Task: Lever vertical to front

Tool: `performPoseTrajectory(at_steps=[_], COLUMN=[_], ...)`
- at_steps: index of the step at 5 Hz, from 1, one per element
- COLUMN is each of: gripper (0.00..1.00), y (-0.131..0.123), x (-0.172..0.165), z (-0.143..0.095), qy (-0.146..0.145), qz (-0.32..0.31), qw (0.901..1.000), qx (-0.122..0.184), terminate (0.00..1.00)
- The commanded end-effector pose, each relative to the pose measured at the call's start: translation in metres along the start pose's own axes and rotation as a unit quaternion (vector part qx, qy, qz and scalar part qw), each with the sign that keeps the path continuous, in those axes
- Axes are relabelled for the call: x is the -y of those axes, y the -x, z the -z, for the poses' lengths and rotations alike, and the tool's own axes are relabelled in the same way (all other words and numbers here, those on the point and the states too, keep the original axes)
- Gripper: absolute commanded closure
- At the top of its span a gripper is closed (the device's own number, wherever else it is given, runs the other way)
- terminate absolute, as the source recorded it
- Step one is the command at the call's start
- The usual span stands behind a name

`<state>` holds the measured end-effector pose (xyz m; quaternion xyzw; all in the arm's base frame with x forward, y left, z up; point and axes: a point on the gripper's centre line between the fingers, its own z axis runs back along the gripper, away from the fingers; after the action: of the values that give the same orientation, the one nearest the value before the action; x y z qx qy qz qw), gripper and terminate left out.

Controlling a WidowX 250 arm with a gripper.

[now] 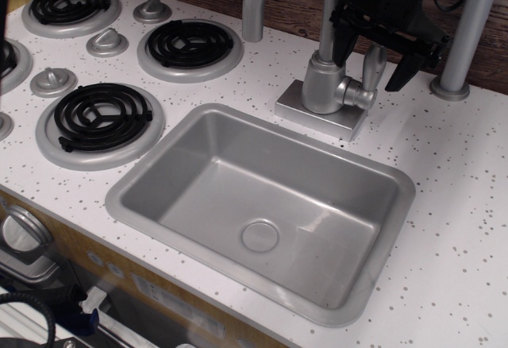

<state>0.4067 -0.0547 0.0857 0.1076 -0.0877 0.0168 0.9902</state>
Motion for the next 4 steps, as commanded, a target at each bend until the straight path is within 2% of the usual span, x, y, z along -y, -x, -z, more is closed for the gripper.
performPoseTrajectory(at_steps=[1,2,3,4], gripper=[0.0,0.0,1.0,1.0], y=[-0.0169,-0.0216,-0.026,-0.024], x=[-0.0013,-0.0008,0.0007,0.0012], z=[-0.0223,-0.0196,-0.0158,-0.0162], qy=[0.013,0.019,0.033,0.041], qz=[0.002,0.005,0.011,0.01], qw=[0.9993,0.9992,0.999,0.999], qx=[0.034,0.035,0.028,0.015], terminate=[0.0,0.0,0.0,0.0])
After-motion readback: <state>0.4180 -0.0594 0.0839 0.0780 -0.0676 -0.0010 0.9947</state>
